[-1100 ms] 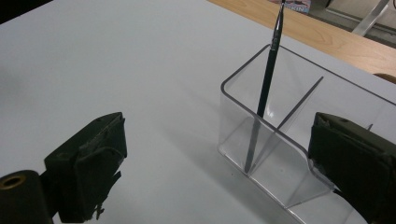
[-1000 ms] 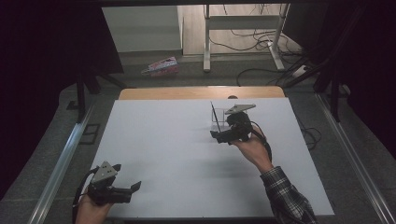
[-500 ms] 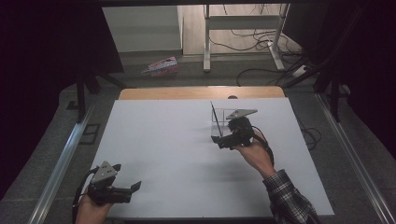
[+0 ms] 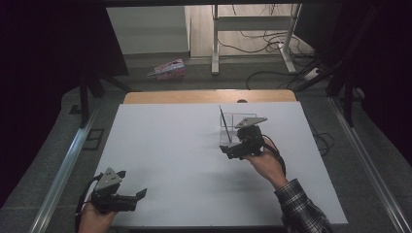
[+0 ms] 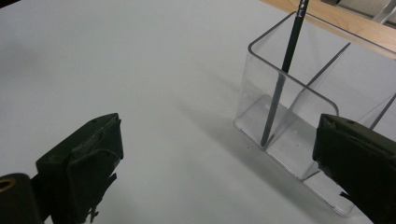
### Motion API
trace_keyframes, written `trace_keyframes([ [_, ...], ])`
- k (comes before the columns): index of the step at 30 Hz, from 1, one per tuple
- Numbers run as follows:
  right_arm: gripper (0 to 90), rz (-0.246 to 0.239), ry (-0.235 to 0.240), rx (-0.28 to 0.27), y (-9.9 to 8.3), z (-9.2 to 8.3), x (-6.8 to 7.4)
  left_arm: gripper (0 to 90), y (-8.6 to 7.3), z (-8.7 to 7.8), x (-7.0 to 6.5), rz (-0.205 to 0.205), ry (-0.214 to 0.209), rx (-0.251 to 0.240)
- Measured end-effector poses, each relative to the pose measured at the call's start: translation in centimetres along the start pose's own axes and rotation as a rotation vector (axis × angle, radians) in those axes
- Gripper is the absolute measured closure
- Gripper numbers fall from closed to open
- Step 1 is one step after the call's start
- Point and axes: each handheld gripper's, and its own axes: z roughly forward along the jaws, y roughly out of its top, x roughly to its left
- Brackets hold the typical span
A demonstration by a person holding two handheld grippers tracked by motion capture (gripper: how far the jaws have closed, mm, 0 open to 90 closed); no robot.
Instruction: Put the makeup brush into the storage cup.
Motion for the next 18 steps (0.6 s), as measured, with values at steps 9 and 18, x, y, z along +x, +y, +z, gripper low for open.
trace_keyframes([
  [9, 0.3, -0.003, 0.014, -0.003, -0.1, -0.6, 0.5, 1.6, 0.0, 0.0, 0.0, -0.002, 0.0, 0.002],
  [18, 0.0, -0.003, 0.018, -0.01, -0.6, -1.2, 0.7, 0.0, 0.0, 0.0, 0.1, -0.022, -0.012, 0.008],
])
